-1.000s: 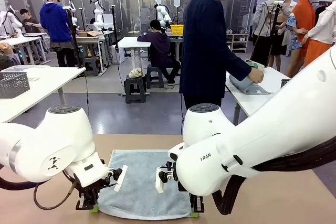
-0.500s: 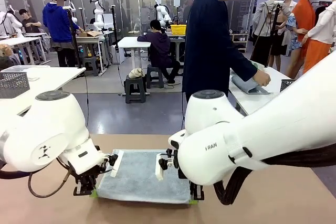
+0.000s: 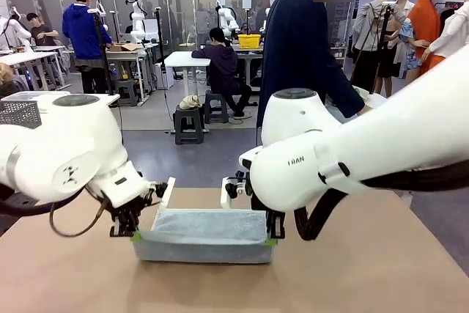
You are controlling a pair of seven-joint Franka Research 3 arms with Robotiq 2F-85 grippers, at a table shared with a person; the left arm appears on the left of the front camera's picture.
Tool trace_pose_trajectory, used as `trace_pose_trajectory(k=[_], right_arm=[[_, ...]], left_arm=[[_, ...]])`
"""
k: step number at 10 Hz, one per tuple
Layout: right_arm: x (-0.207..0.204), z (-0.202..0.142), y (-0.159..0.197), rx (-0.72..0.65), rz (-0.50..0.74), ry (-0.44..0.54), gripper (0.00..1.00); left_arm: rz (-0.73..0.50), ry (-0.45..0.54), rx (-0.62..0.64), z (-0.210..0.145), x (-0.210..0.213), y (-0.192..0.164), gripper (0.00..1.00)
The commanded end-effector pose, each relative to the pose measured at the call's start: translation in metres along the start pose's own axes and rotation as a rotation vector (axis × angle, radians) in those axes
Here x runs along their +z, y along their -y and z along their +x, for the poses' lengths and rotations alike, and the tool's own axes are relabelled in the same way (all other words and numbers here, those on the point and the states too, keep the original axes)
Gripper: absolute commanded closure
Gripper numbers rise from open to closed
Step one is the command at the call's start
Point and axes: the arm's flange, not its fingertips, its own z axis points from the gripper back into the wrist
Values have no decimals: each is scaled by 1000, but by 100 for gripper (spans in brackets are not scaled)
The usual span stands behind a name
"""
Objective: Fold the towels and place them in the basket.
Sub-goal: When a person lays out a Towel with hook on the table, fold it in half twice.
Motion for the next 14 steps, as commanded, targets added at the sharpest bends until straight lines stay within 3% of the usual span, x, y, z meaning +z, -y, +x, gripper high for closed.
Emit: trace_pose_trajectory(k=[1,8,14], right_arm=[[1,4,33,8,14,-19,100],[0,2,133,1,16,-68,100],[-52,17,164,13,55,-61,100]], left_arm=[[-17,-51,-2,5,0,-43,100],[-40,-77,42,3,-16,-146,100],[-82,-89,106,-3,-57,-164,100]])
